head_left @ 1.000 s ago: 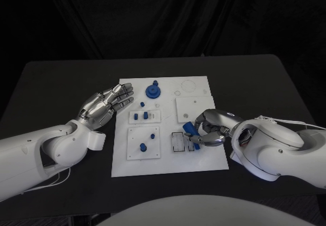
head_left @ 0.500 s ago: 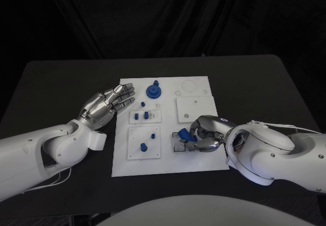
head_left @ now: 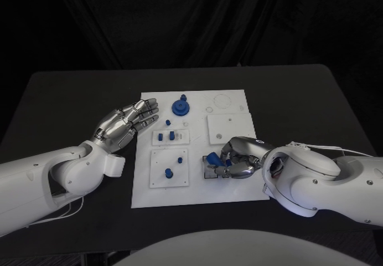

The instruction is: Assemble the parts on the task board

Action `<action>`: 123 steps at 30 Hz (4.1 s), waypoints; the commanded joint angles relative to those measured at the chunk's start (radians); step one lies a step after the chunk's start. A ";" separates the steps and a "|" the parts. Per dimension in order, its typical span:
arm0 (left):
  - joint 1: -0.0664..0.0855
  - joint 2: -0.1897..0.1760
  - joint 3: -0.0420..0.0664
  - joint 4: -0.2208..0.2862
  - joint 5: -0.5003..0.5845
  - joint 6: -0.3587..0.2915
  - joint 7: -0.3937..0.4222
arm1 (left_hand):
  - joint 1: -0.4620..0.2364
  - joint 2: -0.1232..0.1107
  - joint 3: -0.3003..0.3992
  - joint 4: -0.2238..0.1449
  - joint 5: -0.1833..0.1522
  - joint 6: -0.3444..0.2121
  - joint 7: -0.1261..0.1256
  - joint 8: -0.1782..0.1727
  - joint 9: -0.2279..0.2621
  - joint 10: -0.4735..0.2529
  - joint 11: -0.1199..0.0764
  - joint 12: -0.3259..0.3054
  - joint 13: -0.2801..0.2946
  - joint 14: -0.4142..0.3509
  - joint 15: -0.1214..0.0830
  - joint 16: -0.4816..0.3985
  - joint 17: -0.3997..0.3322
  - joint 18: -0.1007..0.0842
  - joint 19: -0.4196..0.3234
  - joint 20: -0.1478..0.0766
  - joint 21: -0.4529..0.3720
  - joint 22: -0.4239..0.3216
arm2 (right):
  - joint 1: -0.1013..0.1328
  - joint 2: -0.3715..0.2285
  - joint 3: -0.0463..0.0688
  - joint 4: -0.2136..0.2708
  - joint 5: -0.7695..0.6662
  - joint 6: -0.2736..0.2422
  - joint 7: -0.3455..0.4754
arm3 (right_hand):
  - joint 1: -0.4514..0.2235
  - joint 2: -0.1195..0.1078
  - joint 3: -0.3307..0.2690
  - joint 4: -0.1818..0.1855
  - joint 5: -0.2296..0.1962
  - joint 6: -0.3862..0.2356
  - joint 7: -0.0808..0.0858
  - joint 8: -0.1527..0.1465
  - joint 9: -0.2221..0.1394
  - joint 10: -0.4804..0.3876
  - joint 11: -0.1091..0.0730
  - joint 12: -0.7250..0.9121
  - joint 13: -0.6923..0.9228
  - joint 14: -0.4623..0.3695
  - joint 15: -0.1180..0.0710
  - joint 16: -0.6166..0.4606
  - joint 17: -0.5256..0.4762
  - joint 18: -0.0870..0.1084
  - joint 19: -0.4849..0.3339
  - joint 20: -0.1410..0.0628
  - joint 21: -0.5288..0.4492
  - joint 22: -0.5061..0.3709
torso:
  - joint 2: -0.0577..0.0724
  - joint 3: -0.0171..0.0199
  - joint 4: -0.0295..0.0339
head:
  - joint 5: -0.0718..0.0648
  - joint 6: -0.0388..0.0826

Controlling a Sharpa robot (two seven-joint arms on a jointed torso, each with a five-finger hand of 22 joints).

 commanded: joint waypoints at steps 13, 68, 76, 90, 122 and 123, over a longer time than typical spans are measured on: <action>-0.002 0.005 0.001 -0.003 -0.001 0.022 -0.004 | 0.008 -0.001 0.000 -0.006 0.007 0.006 0.080 0.007 0.001 0.001 0.008 0.007 0.001 0.003 0.008 0.005 0.001 -0.022 -0.003 0.006 -0.001 0.001 | -0.003 0.004 0.000 -0.004 0.001 0.008 -0.018 | -0.142 0.050 -0.205 -0.003 -0.125 -0.006 0.010 -0.018 0.010 0.108 0.007 0.003 0.263 0.105 0.005 0.003 0.263 0.000 0.009 0.001 -0.018 0.190 | 0.000 0.0000 0.0000 | 0.004 0.000; -0.009 0.001 0.001 -0.010 -0.001 0.034 -0.021 | 0.007 -0.002 0.009 -0.011 0.009 0.016 0.086 0.012 0.002 0.008 0.015 0.017 0.002 0.010 0.016 0.022 0.003 -0.029 0.000 0.007 0.001 0.002 | -0.002 -0.091 0.000 0.024 0.065 0.022 0.165 | 0.235 0.108 -0.351 -0.012 -0.062 -0.014 -0.020 0.102 0.123 0.108 -0.018 0.003 0.263 0.105 -0.015 0.003 0.263 -0.001 0.013 -0.016 -0.013 0.193 | 0.000 -0.0003 0.0003 | 0.022 0.000; -0.009 0.001 0.001 -0.011 -0.001 0.035 -0.021 | 0.007 -0.001 0.010 -0.012 0.009 0.017 0.087 0.013 0.003 0.008 0.016 0.018 0.002 0.010 0.017 0.023 0.003 -0.029 0.000 0.007 0.001 0.003 | -0.002 -0.082 0.000 0.013 0.070 0.021 0.161 | 0.312 0.120 -0.340 -0.020 -0.040 -0.018 -0.026 0.112 0.134 0.108 -0.024 0.003 0.263 0.105 -0.020 0.003 0.263 -0.001 0.012 -0.020 -0.015 0.193 | 0.000 -0.0002 0.0000 | 0.022 0.000; -0.011 0.001 0.001 -0.009 -0.001 0.037 -0.018 | 0.006 -0.001 0.012 -0.012 0.010 0.019 0.088 0.014 0.003 0.010 0.016 0.020 0.002 0.011 0.018 0.025 0.003 -0.031 0.001 0.007 0.002 0.003 | -0.006 -0.057 0.000 -0.007 0.076 0.022 0.154 | 0.407 0.152 -0.328 -0.016 -0.112 -0.012 -0.033 0.125 0.146 0.108 -0.031 0.003 0.263 0.105 -0.026 0.003 0.263 -0.002 0.016 -0.027 -0.010 0.194 | 0.000 0.0003 0.0000 | 0.025 0.000; -0.011 -0.010 0.001 0.001 -0.002 0.031 -0.007 | 0.006 -0.006 0.024 -0.020 0.012 0.036 0.092 0.022 0.005 0.025 0.023 0.038 0.004 0.019 0.025 0.049 0.005 -0.038 0.009 0.007 0.006 0.007 | -0.006 -0.169 -0.001 0.002 0.018 0.026 0.009 | 0.348 0.135 -0.391 -0.004 0.281 -0.050 -0.007 0.032 0.080 0.108 -0.009 0.003 0.263 0.105 -0.008 0.003 0.263 -0.009 0.027 -0.012 0.021 0.203 | -0.001 -0.0009 0.0001 | 0.023 0.000; -0.011 -0.009 0.001 0.001 -0.002 0.031 -0.007 | 0.006 -0.006 0.024 -0.020 0.012 0.036 0.092 0.022 0.005 0.025 0.023 0.038 0.004 0.019 0.025 0.049 0.005 -0.038 0.009 0.007 0.006 0.007 | -0.006 -0.166 -0.001 -0.001 0.016 0.028 0.004 | 0.348 0.135 -0.391 -0.004 0.281 -0.050 -0.007 0.032 0.080 0.108 -0.009 0.003 0.263 0.105 -0.008 0.003 0.263 -0.009 0.027 -0.012 0.021 0.203 | 0.000 -0.0007 0.0002 | 0.023 0.000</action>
